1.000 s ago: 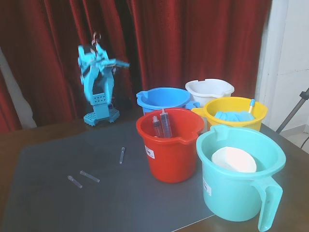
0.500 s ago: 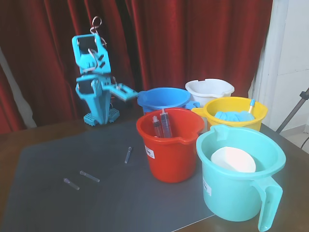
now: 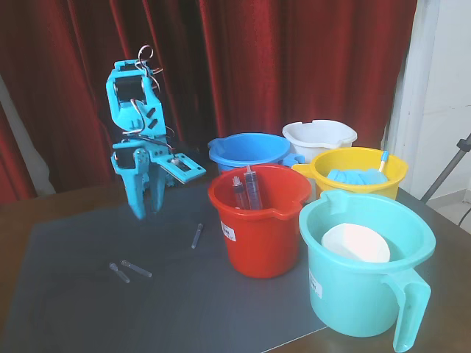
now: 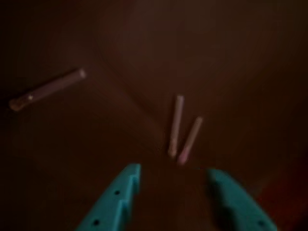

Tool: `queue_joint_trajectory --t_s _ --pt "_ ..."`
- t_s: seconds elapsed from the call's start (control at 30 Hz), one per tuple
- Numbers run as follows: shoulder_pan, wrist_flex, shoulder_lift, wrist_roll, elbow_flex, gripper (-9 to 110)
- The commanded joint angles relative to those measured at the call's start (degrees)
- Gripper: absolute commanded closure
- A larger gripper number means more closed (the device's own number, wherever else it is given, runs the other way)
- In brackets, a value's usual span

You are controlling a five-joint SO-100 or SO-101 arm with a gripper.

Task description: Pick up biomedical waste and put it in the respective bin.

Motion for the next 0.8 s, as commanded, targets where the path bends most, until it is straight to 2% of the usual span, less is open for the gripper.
queue_joint_trajectory --t_s 0.0,0.23,0.4,0.6,0.77 --pt "0.7 -5.2 -2.3 -1.0 -2.0 83" --pt "4.9 -13.5 -13.1 -10.5 -4.6 83" --pt "5.6 -13.2 -16.5 -15.6 -9.0 83" --pt "5.6 -13.1 -17.0 -15.9 -8.6 83" --pt "5.6 -6.7 -16.2 -17.3 -9.3 83"
